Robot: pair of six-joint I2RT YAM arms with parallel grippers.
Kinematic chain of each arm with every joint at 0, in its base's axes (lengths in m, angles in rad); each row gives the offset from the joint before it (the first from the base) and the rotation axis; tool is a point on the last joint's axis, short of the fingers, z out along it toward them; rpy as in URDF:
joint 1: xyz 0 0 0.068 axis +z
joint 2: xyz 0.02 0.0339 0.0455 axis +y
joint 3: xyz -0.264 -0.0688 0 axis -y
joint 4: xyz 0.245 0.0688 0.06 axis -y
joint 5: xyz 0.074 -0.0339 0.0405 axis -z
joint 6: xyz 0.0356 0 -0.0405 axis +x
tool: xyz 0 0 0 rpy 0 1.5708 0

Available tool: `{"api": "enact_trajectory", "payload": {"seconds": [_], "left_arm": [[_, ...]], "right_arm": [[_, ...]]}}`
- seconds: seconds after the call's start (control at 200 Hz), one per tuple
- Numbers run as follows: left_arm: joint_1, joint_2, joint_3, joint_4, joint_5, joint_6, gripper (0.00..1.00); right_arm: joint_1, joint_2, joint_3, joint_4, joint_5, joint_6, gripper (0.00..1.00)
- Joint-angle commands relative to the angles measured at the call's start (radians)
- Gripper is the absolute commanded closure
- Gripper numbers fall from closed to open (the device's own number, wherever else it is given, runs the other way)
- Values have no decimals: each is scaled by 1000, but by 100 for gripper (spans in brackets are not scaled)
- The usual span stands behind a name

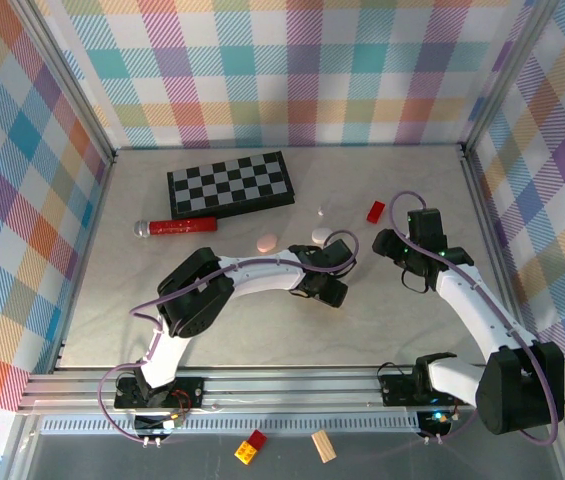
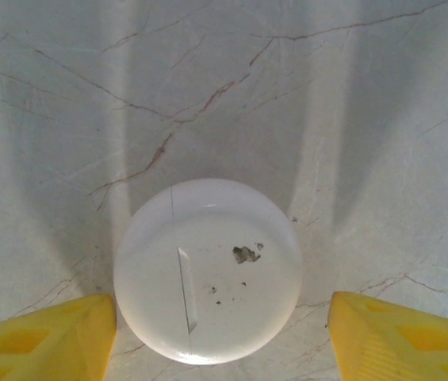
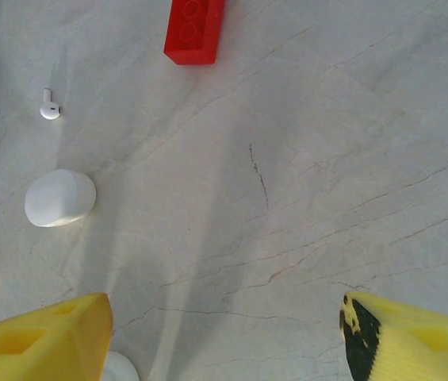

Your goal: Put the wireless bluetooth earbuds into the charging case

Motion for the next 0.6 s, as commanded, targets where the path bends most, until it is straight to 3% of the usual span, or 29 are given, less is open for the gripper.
{"api": "enact_trajectory", "payload": {"seconds": [0.0,0.21,0.405,0.595], "left_arm": [[8,33,25,38,19,-8,34],[8,35,31,43,0,-2,38],[9,62,47,51,-22,0,32],[8,64,50,56,-38,0,42]], "right_arm": [[-7,-6,9,-22,-25,-8,25],[-7,5,1,0,-48,5,26],[-7,14,-2,9,-64,3,26],[-7,23,4,6,-69,-7,26]]}}
